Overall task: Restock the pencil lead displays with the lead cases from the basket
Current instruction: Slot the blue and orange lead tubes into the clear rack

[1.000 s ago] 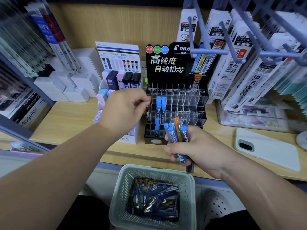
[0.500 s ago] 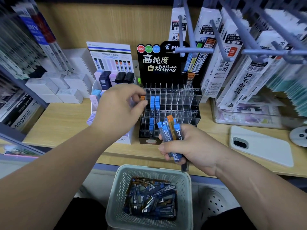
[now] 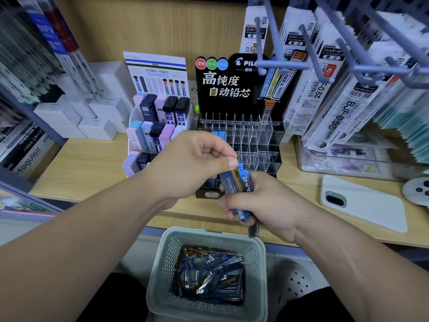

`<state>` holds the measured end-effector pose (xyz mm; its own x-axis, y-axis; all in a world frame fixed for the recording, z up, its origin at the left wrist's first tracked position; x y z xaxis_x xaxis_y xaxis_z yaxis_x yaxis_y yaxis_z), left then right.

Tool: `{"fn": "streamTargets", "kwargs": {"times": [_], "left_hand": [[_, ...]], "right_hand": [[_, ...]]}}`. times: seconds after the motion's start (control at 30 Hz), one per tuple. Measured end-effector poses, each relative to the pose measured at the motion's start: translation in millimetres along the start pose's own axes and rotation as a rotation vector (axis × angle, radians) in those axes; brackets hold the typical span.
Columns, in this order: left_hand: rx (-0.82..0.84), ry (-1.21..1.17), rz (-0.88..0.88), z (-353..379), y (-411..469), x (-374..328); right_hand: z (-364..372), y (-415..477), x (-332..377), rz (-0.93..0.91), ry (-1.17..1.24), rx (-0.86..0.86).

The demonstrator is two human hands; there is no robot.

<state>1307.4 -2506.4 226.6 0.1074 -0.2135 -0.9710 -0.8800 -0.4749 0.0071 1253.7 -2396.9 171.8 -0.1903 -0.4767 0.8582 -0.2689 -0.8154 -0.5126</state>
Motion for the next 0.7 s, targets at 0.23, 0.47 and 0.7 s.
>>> {"fn": "streamTargets", "kwargs": {"times": [0.23, 0.47, 0.7], "left_hand": [[-0.017, -0.185, 0.117, -25.2, 5.1, -17.6], [-0.191, -0.059, 0.199, -69.1, 6.2, -23.6], [-0.341, 0.368, 0.197, -69.5, -0.1, -4.4]], "right_hand": [[0.9, -0.7, 2.5, -0.018, 0.075, 0.022], [0.1, 0.1, -0.3, -0.009, 0.096, 0.019], [-0.1, 1.7, -2.1, -0.012, 0.085, 0.015]]}}
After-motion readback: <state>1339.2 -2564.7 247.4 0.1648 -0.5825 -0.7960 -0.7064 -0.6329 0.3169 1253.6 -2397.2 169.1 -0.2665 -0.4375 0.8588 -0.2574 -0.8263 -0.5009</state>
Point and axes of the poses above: each hand's wrist, its own y-axis towards the middle knuckle, its own z-axis out of the palm, x = y × z, the point moved 8 cm from there along y, towards the middle knuckle, and after that the axes turned 5 degrees about z, right-handed, at the moved point
